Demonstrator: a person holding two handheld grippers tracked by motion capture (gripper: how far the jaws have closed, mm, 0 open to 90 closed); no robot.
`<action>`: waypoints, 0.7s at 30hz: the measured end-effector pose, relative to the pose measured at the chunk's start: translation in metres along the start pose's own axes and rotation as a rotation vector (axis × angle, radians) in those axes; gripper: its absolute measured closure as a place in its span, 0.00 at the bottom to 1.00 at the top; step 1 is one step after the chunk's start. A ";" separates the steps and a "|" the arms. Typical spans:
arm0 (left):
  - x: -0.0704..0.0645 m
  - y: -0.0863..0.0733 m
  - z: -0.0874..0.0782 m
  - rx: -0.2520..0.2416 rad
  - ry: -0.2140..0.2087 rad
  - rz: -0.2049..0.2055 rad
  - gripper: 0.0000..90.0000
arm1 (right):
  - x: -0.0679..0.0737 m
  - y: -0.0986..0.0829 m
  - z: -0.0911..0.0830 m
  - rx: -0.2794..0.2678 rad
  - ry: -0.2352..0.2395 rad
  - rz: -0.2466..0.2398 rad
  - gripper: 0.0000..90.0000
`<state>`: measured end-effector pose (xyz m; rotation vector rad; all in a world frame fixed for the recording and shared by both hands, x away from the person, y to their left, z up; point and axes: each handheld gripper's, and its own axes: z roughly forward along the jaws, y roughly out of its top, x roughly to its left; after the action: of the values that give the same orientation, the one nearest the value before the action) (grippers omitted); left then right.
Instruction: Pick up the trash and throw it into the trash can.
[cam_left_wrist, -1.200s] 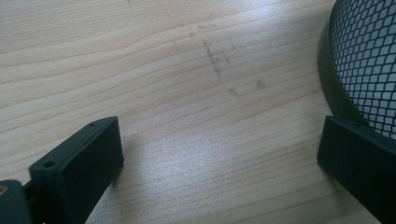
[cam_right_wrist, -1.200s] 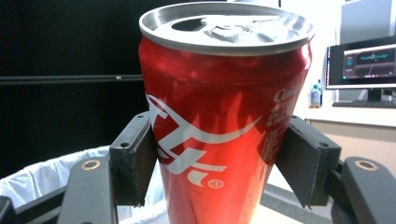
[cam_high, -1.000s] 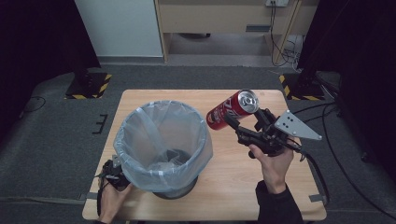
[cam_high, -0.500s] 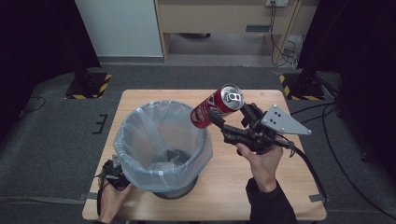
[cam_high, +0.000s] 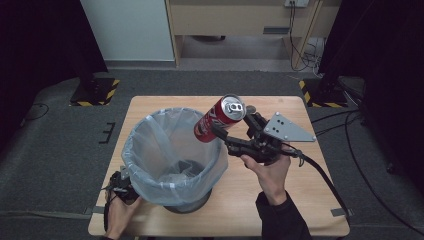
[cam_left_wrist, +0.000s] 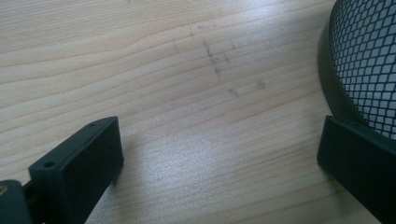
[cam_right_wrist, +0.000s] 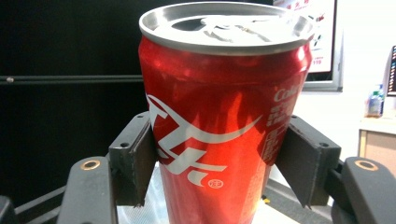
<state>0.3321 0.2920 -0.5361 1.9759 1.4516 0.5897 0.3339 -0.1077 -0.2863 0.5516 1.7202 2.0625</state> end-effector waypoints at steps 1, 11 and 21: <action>0.000 0.000 0.000 0.000 0.000 0.000 0.00 | 0.000 -0.002 0.001 0.009 0.003 0.003 0.38; 0.000 0.000 0.000 0.000 0.000 0.000 0.00 | 0.005 -0.025 0.016 0.097 0.033 0.017 0.37; 0.000 0.000 0.000 0.000 0.000 0.000 0.00 | 0.005 -0.041 0.020 0.161 0.050 0.041 0.37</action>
<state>0.3321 0.2920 -0.5361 1.9758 1.4517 0.5898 0.3422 -0.0815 -0.3231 0.5925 1.9311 1.9921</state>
